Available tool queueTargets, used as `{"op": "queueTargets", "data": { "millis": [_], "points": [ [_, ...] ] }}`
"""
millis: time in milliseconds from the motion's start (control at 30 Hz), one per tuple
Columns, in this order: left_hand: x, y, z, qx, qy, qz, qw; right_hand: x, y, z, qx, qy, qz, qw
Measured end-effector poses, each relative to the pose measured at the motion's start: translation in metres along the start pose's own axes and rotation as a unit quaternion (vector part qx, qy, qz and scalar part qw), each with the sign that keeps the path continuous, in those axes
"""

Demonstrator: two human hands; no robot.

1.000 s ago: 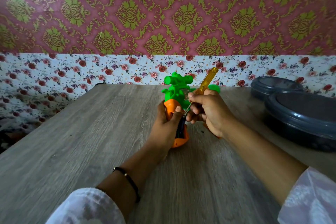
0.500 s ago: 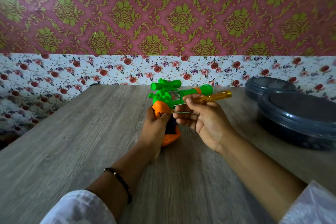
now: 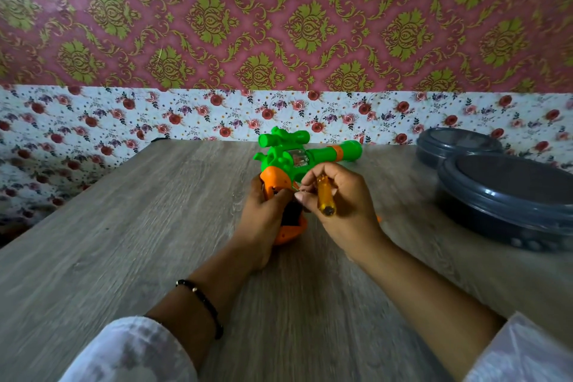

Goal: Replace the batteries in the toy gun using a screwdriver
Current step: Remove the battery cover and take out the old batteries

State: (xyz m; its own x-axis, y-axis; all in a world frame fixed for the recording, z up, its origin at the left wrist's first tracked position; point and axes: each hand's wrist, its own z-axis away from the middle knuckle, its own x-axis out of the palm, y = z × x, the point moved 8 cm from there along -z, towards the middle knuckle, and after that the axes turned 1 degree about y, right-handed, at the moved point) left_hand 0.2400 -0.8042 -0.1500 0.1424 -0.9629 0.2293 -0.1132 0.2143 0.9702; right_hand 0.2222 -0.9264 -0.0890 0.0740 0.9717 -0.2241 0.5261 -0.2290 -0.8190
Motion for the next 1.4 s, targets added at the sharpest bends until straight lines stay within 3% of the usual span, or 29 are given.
{"op": "queueTargets", "data": {
  "millis": [133,233,367,633,767,867,967,1067,1233,1400],
  "points": [
    [-0.001,0.000,-0.001,-0.027,0.012,0.038,0.999,-0.039,-0.009,-0.013,0.056,0.024,-0.042,0.997],
    [-0.001,-0.001,0.000,-0.031,0.008,0.048,0.998,-0.068,-0.004,-0.016,0.098,-0.063,0.020,0.993],
    [-0.001,0.000,0.000,-0.024,0.006,0.049,0.998,-0.084,0.029,-0.001,0.234,-0.149,0.105,0.955],
    [0.000,0.001,0.001,-0.016,-0.009,0.056,0.998,-0.100,0.076,0.006,0.360,-0.049,0.200,0.910],
    [-0.001,-0.003,-0.002,-0.017,-0.016,0.059,0.998,-0.109,0.066,0.006,0.330,-0.014,0.280,0.901],
    [-0.003,-0.009,-0.006,-0.025,-0.022,0.043,0.999,-0.111,0.049,-0.004,0.229,0.007,0.329,0.916],
    [-0.005,-0.013,-0.007,-0.038,-0.029,0.034,0.998,-0.100,0.032,-0.012,0.164,0.035,0.125,0.978],
    [-0.004,-0.015,-0.008,-0.050,-0.038,0.036,0.997,-0.076,0.015,-0.011,0.122,0.019,-0.039,0.992],
    [-0.004,-0.013,-0.008,-0.045,-0.048,0.038,0.997,-0.023,0.015,0.003,0.105,-0.070,-0.071,0.989],
    [0.002,-0.011,-0.006,-0.040,-0.067,0.047,0.996,-0.002,0.017,0.008,0.062,-0.047,-0.079,0.994]
  ]
}}
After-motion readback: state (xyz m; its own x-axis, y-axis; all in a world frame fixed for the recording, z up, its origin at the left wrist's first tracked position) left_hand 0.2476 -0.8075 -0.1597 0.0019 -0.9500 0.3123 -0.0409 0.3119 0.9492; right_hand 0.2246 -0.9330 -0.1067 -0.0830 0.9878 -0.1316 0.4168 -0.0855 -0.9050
